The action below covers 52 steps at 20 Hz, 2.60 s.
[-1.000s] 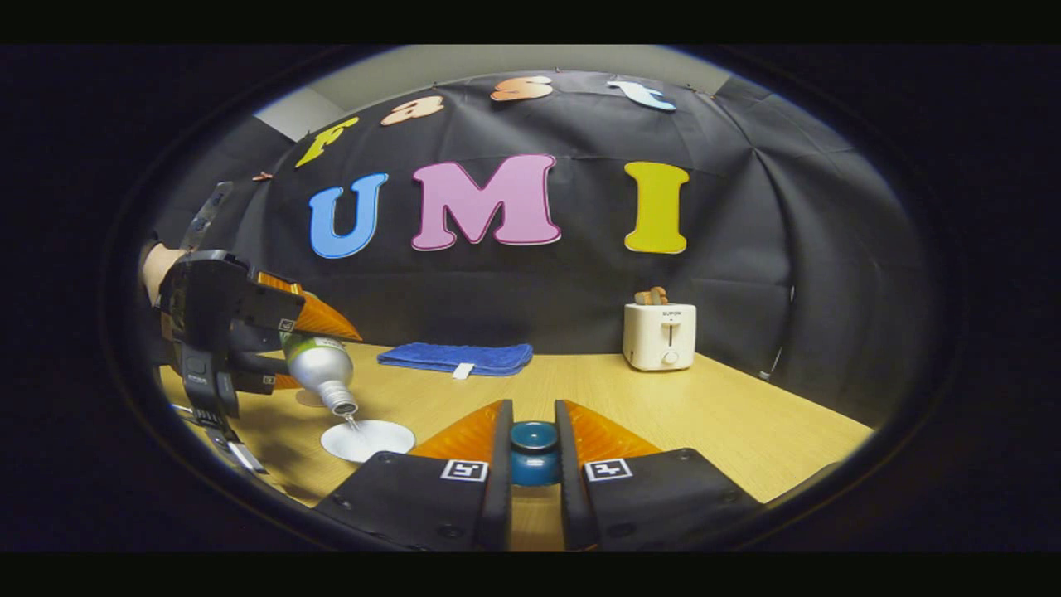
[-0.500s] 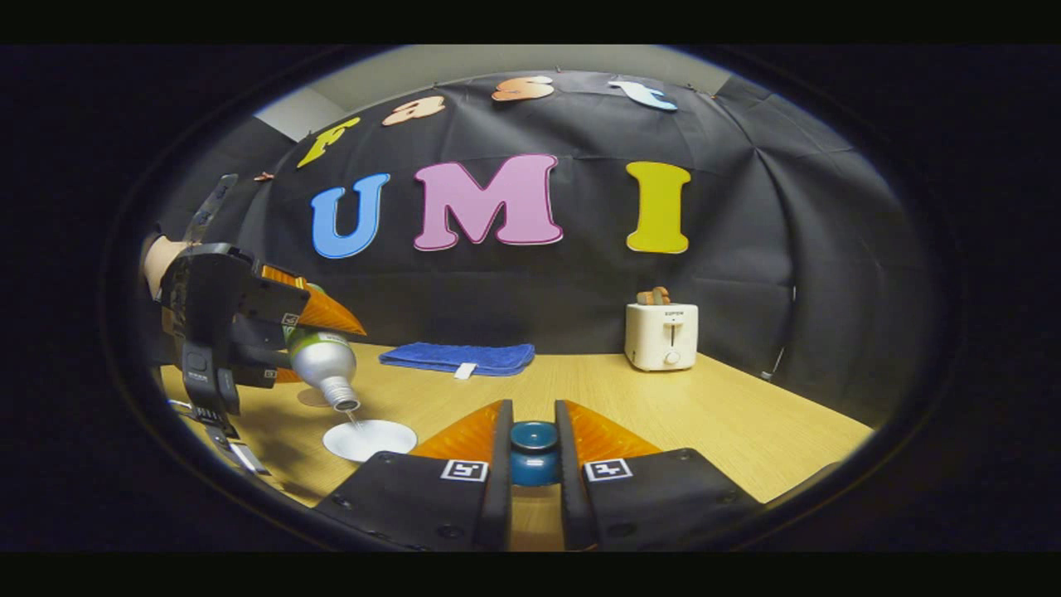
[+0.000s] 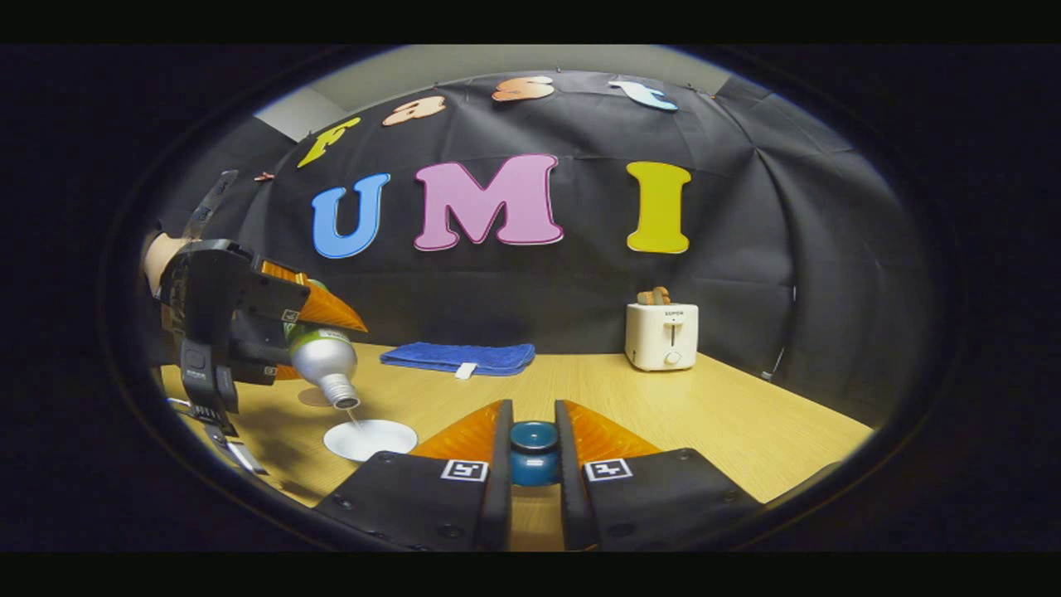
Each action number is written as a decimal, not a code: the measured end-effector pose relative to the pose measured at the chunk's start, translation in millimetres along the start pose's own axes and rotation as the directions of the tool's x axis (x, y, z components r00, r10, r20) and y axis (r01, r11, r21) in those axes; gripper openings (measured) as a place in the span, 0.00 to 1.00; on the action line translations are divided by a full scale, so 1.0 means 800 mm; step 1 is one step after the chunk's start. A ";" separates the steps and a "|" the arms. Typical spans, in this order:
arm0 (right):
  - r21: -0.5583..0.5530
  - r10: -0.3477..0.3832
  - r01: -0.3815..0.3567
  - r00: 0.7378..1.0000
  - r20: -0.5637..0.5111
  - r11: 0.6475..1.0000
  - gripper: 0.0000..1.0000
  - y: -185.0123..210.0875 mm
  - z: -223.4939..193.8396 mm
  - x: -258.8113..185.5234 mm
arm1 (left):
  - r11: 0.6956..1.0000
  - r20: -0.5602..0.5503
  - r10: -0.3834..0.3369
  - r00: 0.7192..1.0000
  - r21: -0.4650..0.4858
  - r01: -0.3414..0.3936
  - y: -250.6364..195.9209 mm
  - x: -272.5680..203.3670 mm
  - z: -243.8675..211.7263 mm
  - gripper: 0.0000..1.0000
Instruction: Open the teacup lid with one hand, grasp the water bottle and pour water into the teacup with the other hand; after pouring, place the water bottle on the coaster and then close the teacup lid.
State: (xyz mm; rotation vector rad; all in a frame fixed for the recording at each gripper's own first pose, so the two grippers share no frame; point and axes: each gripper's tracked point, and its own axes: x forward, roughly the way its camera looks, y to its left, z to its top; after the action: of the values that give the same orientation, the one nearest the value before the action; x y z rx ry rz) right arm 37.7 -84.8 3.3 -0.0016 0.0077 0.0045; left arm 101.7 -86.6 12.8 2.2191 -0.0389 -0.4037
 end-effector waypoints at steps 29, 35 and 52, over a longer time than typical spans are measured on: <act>0.000 -0.015 0.015 1.000 0.000 1.000 0.28 -0.004 -0.001 0.001 | 0.473 0.018 0.101 0.995 -0.881 -0.032 -0.041 -0.026 -0.020 0.81; -0.002 -0.053 0.053 0.999 0.001 0.999 0.28 -0.012 0.000 0.000 | -0.103 -0.051 0.133 0.990 -0.994 -0.038 -0.064 -0.006 -0.044 0.80; -0.004 -0.114 0.114 0.993 0.005 0.993 0.22 -0.023 0.002 -0.003 | -0.590 -0.139 0.226 0.964 -0.807 0.022 -0.095 0.063 -0.123 0.80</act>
State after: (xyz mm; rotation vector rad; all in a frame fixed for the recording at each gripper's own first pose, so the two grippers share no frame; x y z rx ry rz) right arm 35.7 -103.4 4.8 -0.0064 0.0030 -0.1101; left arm 170.6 27.9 -2.2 0.0110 0.0096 -0.1992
